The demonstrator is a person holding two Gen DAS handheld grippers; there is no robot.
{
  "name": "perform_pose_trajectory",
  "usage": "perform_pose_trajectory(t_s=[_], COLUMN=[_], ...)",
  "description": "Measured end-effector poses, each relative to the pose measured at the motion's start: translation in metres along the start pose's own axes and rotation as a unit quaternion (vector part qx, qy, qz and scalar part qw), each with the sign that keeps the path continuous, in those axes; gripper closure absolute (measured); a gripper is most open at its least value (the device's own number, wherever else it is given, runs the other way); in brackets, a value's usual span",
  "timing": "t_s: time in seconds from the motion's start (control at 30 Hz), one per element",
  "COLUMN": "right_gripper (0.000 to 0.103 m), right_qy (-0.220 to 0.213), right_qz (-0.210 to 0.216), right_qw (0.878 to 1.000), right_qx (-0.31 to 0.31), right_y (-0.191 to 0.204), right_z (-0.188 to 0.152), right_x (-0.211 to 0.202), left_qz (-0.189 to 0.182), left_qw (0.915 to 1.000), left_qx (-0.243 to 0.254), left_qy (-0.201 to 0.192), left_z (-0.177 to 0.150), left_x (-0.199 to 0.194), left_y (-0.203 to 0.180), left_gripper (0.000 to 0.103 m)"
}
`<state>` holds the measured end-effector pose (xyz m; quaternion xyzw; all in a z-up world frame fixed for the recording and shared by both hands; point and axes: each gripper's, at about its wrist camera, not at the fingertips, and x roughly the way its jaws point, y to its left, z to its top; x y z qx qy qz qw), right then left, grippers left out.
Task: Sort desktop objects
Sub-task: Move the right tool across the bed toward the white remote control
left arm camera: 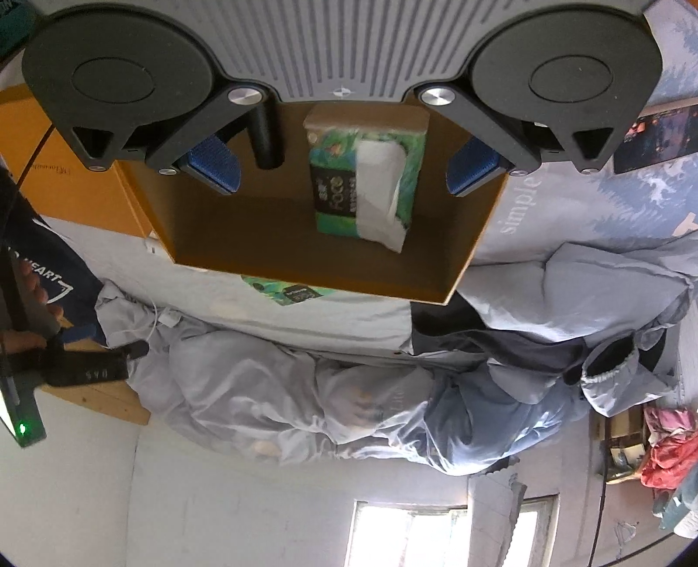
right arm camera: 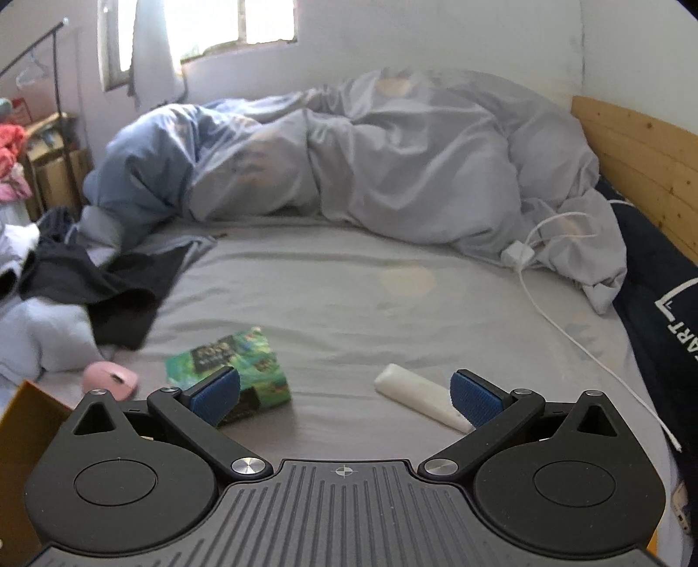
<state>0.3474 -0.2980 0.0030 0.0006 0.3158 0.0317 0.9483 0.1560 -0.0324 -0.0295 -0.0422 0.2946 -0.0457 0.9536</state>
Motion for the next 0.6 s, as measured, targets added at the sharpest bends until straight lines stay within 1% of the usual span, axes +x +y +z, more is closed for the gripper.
perform_pose_trajectory(t_s=[0.23, 0.37, 0.6], right_gripper=[0.000, 0.000, 0.000], right_qy=[0.013, 0.022, 0.040], right_qz=[-0.011, -0.009, -0.001], right_qw=[1.000, 1.000, 0.999], right_qx=[0.001, -0.004, -0.019], right_y=[-0.023, -0.032, -0.042], right_z=[-0.003, -0.004, -0.010], right_x=[0.031, 0.048, 0.084], left_qz=[0.001, -0.006, -0.009], left_qw=[0.9997, 0.9995, 0.9981], left_qx=[0.010, -0.001, -0.010], left_qy=[0.023, 0.031, 0.060], left_z=[0.012, 0.017, 0.021], left_x=[0.024, 0.035, 0.057], left_y=[-0.012, -0.012, -0.013], left_gripper=[0.000, 0.000, 0.000])
